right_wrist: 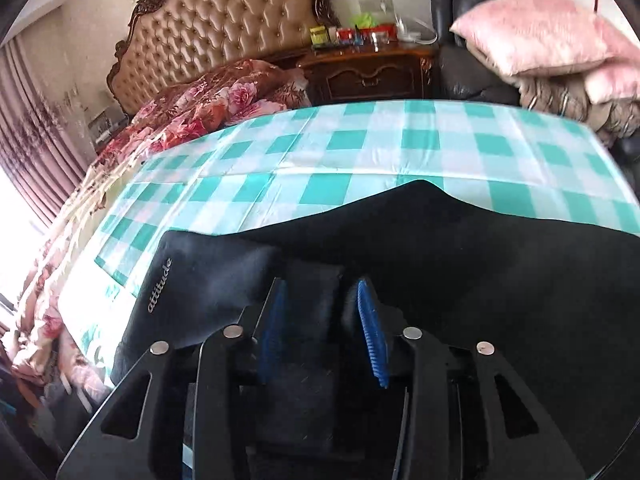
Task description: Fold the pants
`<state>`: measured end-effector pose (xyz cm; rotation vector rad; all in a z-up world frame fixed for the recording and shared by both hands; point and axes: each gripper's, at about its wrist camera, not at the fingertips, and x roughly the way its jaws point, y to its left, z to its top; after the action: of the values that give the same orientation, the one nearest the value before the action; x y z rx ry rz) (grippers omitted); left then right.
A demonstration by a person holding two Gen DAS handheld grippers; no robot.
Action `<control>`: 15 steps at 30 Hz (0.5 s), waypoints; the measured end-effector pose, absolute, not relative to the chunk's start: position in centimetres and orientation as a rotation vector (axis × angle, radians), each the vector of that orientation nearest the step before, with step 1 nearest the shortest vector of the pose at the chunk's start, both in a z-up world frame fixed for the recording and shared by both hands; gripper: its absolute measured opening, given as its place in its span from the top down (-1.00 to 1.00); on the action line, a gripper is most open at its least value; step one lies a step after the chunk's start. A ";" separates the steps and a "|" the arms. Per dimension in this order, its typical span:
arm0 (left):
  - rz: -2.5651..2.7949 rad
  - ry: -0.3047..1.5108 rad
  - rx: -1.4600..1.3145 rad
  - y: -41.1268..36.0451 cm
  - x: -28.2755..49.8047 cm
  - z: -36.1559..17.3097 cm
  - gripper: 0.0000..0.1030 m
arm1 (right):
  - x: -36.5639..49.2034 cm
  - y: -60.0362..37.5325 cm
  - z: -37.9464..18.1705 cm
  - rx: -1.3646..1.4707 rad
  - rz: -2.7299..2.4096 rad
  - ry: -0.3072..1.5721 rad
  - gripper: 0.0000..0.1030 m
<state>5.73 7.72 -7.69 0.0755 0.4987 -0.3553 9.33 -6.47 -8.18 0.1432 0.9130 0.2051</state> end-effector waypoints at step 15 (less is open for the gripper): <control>-0.060 0.861 0.035 16.0 21.0 -9.8 0.53 | 8.0 -0.6 -12.9 -0.104 0.195 0.953 0.26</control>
<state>21.04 16.03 -9.77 0.0349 0.8613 -0.0600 8.03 -0.62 -12.91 -0.1036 0.9525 0.1949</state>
